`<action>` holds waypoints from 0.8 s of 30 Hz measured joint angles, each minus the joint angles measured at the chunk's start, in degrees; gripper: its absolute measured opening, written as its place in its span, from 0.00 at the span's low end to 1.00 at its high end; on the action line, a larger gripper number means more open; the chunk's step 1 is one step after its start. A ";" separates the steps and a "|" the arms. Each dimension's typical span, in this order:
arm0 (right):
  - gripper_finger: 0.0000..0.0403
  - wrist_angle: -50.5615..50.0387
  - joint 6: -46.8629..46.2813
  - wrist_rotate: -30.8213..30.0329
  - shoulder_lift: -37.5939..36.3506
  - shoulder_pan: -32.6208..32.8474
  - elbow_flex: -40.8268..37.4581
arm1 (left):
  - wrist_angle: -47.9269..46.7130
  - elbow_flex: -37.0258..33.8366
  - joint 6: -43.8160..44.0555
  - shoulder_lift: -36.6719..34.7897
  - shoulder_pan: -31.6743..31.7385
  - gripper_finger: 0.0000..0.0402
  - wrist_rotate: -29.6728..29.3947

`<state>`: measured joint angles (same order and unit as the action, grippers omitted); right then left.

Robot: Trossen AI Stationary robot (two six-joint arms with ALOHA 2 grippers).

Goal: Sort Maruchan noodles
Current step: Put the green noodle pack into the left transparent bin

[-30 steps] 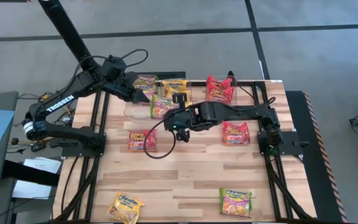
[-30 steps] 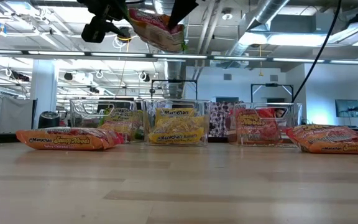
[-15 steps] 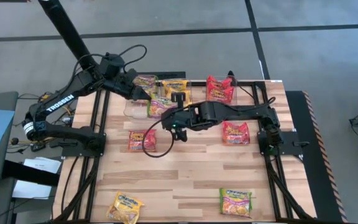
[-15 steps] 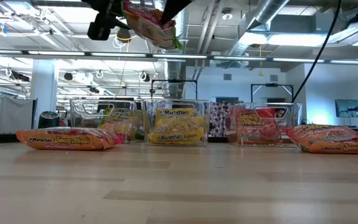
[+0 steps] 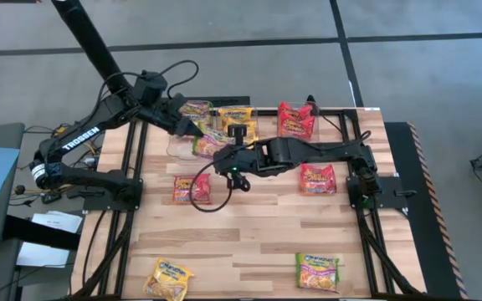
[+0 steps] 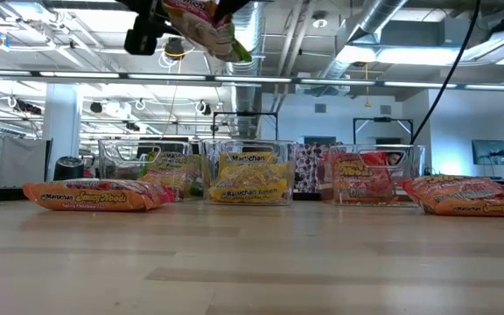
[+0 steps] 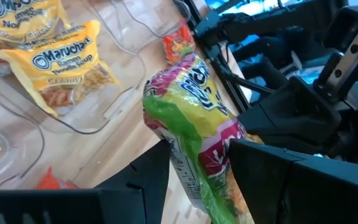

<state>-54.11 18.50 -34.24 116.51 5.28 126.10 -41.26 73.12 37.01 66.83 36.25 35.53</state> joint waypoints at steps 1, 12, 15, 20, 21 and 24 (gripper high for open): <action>0.01 0.38 0.01 0.01 0.00 0.00 0.00 | 0.01 0.00 -0.39 0.00 0.00 0.38 0.53; 0.01 3.62 1.40 0.33 0.00 0.07 0.00 | 1.21 0.00 -2.56 0.00 0.00 0.35 4.74; 0.01 3.66 1.49 0.45 0.00 0.07 0.00 | 2.55 0.02 -3.80 -0.02 -0.17 0.29 5.40; 0.01 3.40 1.53 0.42 0.00 -0.31 0.00 | 2.39 0.02 -6.67 -0.02 -0.20 0.14 4.45; 0.01 3.32 1.50 0.41 0.00 -0.35 0.00 | 2.42 0.02 -7.31 -0.02 -0.20 0.11 4.24; 0.01 3.13 1.50 0.39 0.00 -0.49 -0.04 | 2.46 0.04 -9.57 -0.07 -0.22 0.03 4.03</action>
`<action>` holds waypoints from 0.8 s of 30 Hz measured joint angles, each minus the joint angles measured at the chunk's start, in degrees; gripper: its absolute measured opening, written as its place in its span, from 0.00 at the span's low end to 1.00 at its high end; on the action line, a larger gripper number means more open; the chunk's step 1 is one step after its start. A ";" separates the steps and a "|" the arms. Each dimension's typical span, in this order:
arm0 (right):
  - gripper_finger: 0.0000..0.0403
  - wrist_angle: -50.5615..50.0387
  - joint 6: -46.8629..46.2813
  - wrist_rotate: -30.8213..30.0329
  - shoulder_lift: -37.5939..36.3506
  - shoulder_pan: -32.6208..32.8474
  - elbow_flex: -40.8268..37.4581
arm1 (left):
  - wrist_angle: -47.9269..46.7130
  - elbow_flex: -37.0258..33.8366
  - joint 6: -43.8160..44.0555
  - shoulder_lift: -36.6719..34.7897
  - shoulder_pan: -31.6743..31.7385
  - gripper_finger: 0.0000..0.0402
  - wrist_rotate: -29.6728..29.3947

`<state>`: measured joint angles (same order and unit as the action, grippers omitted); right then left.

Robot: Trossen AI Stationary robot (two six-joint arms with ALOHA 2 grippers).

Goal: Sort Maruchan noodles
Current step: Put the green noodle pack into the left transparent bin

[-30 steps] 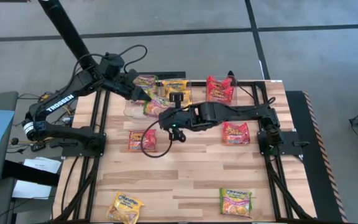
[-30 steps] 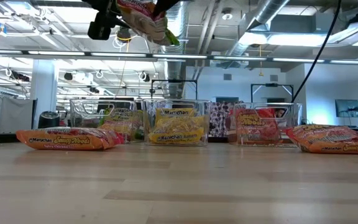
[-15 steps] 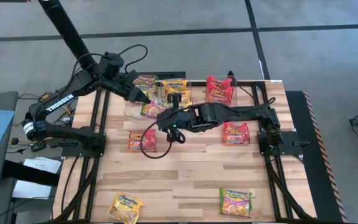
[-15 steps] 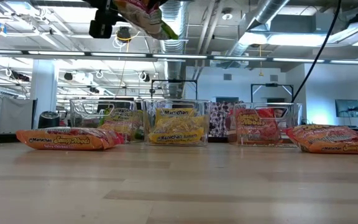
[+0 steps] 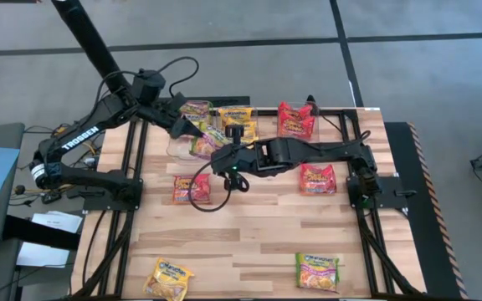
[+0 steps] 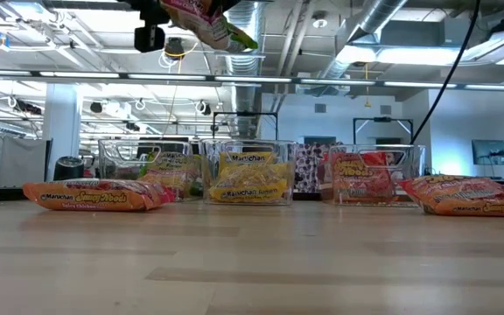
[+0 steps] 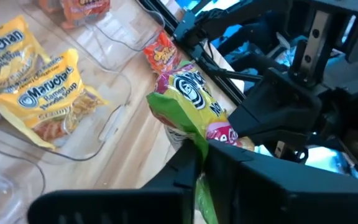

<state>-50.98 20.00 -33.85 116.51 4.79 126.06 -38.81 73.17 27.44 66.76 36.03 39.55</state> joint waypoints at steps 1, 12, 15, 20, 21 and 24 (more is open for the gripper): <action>0.02 0.00 -0.01 -0.02 0.00 -0.01 0.00 | 0.00 0.00 -0.70 0.00 0.00 0.02 -0.11; 0.13 0.10 -1.55 -0.52 0.00 -0.06 0.00 | -0.20 0.00 -6.86 0.02 -0.04 0.00 -0.45; 0.16 0.15 -6.89 -0.62 0.00 -0.16 0.00 | -0.24 0.00 -7.76 0.02 -0.04 0.00 -0.80; 0.23 -0.72 -17.27 -0.74 0.00 -0.52 0.00 | -0.26 0.00 -9.03 0.04 -0.04 0.00 -1.52; 0.25 -0.92 -18.93 -0.78 0.00 -0.52 0.00 | -0.28 0.00 -9.32 0.03 -0.09 0.00 -1.82; 0.31 -1.07 -22.45 -0.81 0.00 -0.47 0.02 | -0.44 -0.02 -10.20 0.02 -0.11 0.00 -2.14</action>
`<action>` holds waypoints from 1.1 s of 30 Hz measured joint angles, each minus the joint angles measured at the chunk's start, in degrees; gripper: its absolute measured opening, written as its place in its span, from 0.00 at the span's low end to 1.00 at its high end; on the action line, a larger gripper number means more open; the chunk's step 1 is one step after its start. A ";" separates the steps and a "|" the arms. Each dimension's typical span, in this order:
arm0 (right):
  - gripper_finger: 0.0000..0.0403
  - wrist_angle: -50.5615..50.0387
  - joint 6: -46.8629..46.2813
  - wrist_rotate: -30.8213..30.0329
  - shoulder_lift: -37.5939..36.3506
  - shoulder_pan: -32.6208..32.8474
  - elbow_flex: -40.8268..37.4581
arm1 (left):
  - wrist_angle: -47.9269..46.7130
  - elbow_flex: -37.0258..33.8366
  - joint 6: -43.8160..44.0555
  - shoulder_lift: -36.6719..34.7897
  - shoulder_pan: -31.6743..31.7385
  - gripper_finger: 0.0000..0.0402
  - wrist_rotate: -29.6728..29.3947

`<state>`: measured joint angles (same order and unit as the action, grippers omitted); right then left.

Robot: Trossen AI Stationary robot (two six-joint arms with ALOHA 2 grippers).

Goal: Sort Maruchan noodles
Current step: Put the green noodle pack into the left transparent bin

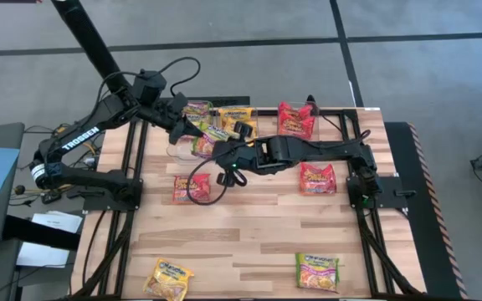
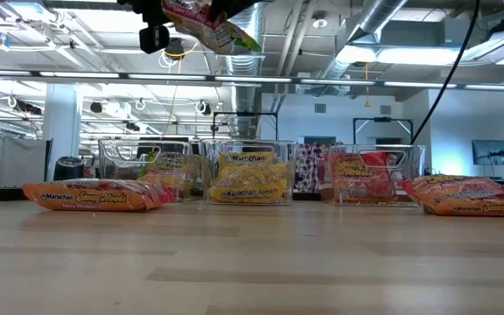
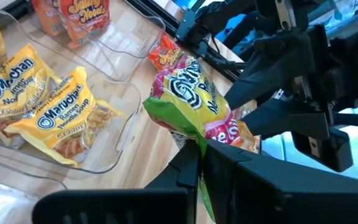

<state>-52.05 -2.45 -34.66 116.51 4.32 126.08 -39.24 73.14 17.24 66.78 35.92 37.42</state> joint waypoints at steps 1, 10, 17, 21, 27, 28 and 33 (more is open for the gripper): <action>0.33 0.02 -0.53 -0.04 0.00 0.00 0.02 | 0.00 0.00 -0.28 0.00 0.02 0.00 -0.04; 0.42 0.30 -0.76 -0.72 -0.01 0.36 2.22 | -0.10 -0.07 -2.95 -0.12 3.38 0.00 -0.23; 0.40 0.16 1.68 -1.72 -0.10 -0.78 6.33 | -0.44 -0.07 -5.09 -0.13 7.06 0.00 -0.82; 0.40 -0.61 7.49 -1.76 -0.09 -2.41 8.22 | -0.26 -0.07 -5.58 -0.15 8.50 0.00 -3.17; 0.40 -1.87 13.27 -1.77 -1.10 -6.13 8.94 | -0.79 -0.07 -6.87 -0.15 11.63 0.00 -6.18; 0.40 -1.67 13.86 -1.77 -1.22 -6.90 8.98 | -1.24 -0.07 -7.37 -0.15 12.15 0.00 -7.28; 0.40 -3.51 15.00 -1.73 -2.13 -10.80 8.97 | -3.89 -0.40 -10.85 -0.17 14.67 0.00 -11.37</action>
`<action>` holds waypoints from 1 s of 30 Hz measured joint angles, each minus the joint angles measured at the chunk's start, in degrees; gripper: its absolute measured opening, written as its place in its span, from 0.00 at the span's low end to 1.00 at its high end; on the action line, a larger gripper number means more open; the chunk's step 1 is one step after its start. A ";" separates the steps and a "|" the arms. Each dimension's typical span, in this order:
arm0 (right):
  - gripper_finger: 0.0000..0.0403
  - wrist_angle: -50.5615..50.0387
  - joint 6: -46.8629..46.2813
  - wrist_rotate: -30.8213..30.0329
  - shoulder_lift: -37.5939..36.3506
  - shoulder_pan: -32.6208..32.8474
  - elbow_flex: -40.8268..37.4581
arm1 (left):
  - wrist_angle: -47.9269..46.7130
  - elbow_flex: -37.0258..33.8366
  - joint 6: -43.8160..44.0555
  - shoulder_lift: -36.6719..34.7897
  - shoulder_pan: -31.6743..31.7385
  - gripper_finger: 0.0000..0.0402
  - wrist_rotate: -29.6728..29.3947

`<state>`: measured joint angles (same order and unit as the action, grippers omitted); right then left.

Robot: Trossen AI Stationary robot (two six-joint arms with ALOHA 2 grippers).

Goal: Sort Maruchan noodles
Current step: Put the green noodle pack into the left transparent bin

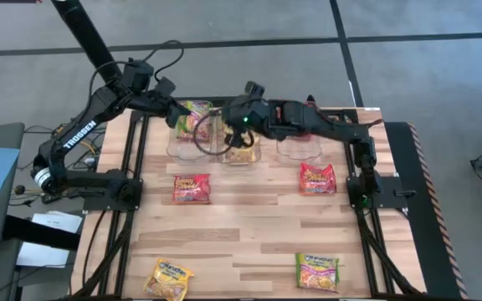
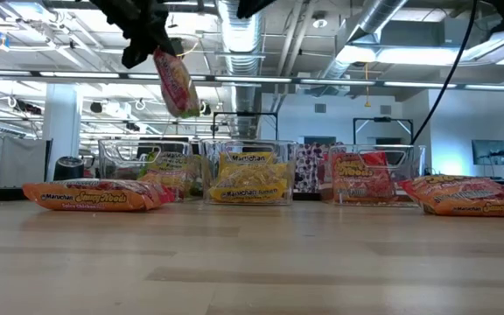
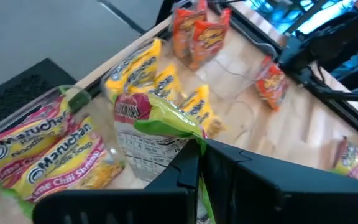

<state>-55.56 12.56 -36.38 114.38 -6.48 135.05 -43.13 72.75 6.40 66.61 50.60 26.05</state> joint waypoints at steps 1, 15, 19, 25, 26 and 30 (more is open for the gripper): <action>0.40 -0.09 -0.01 0.00 -0.09 -0.78 0.10 | 0.22 -0.48 -0.20 -0.03 0.43 0.00 -0.07; 0.40 -8.94 0.00 0.28 -0.37 -7.76 -0.01 | 23.51 -19.83 2.16 -0.03 3.09 0.00 -1.03; 0.40 -9.19 0.00 0.46 -0.37 -8.77 -0.01 | 28.85 -24.75 3.39 -0.03 3.14 0.00 -2.59; 0.40 -10.57 0.17 0.62 -0.37 -9.46 -0.03 | 37.91 -31.77 3.90 -0.03 3.14 0.00 -6.97; 0.40 -10.86 0.17 0.64 -0.35 -9.60 -0.03 | 39.30 -32.87 4.01 -0.01 3.14 0.00 -7.52; 0.40 -11.57 1.51 0.66 -0.37 -9.73 -0.03 | 42.77 -35.33 1.99 0.00 3.13 0.00 -8.97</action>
<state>-67.13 14.06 -35.73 114.02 -16.21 135.02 -0.36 37.41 8.39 66.61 53.73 17.08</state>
